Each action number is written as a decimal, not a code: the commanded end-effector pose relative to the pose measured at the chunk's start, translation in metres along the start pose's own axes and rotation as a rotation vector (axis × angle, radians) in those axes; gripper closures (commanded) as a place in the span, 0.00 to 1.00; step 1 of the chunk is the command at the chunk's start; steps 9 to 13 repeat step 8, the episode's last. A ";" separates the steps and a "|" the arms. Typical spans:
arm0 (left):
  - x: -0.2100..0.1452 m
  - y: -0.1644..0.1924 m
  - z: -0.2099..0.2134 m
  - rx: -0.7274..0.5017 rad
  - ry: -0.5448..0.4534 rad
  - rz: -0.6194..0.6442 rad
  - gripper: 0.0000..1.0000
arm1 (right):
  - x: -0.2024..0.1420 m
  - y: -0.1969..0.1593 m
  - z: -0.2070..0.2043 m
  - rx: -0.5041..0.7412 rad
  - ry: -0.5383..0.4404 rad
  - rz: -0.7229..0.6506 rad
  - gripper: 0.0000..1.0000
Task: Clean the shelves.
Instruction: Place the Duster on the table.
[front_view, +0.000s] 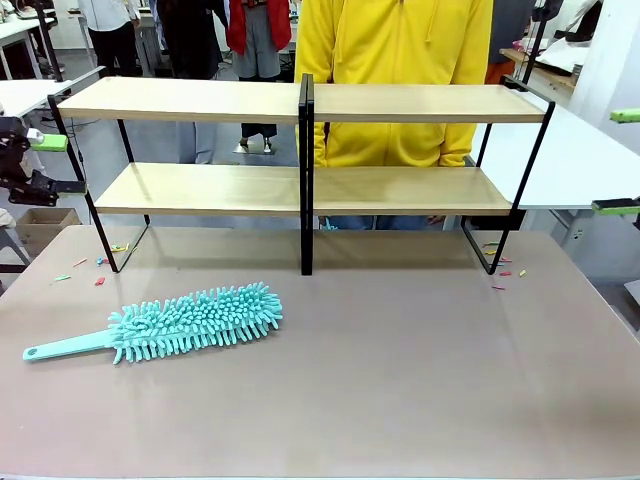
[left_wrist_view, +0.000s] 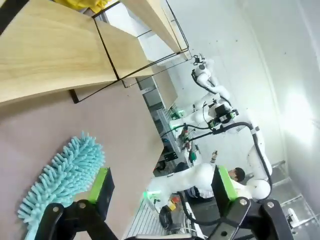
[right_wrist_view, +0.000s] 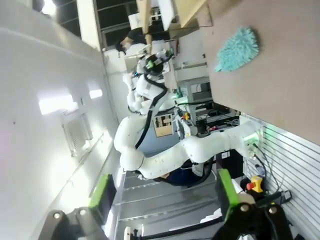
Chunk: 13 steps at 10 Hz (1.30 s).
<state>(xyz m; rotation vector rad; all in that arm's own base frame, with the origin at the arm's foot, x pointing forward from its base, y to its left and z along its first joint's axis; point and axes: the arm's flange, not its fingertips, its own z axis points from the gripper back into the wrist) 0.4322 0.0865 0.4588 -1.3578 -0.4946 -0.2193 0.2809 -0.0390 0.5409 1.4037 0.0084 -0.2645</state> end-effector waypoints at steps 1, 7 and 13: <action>-0.002 -0.013 0.003 0.037 0.017 -0.078 0.00 | -0.003 -0.003 0.002 -0.069 -0.014 0.020 0.00; -0.002 -0.013 0.003 0.037 0.017 -0.078 0.00 | -0.003 -0.003 0.002 -0.069 -0.014 0.020 0.00; -0.002 -0.013 0.003 0.037 0.017 -0.078 0.00 | -0.003 -0.003 0.002 -0.069 -0.014 0.020 0.00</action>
